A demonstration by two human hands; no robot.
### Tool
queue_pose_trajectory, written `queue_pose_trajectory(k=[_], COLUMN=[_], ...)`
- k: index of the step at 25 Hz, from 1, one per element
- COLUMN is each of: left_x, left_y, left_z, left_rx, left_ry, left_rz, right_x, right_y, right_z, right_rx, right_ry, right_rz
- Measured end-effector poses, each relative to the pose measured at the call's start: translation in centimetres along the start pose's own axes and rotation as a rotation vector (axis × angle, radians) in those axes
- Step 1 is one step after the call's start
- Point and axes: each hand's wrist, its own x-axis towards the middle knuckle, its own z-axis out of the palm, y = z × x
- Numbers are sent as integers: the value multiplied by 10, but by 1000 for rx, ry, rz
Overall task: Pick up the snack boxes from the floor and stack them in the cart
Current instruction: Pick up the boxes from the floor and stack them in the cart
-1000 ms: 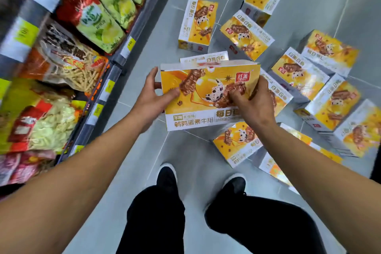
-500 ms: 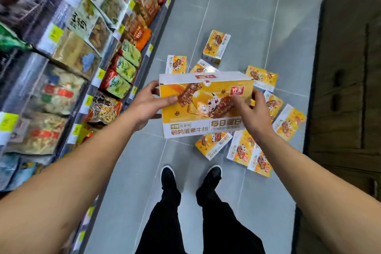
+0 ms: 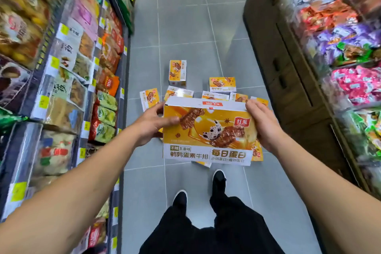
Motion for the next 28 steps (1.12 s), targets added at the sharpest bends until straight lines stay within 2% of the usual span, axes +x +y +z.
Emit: queue_pose_trajectory(k=[7, 14, 18, 21, 25, 28], left_x=[-19, -79, -157, -239, -335, -388], left_y=[-12, -63, -122, -177, -243, -274], left_z=[66, 224, 334, 412, 489, 537], left_rx=[143, 457, 596, 687, 752, 816], left_ry=[-261, -670, -884, -1103, -1253, -1388], left_rz=[-7, 27, 68, 74, 122, 131], right_x=[-148, -344, -478, -589, -709, -777], right_y=[52, 161, 242, 306, 366, 399], right_z=[-29, -95, -117, -127, -140, -149], right_rx=[-11, 172, 282, 372, 447, 462], right_ry=[388, 893, 1151, 1308, 1454, 1461], right_rz=[-83, -26, -8, -8, -20, -13])
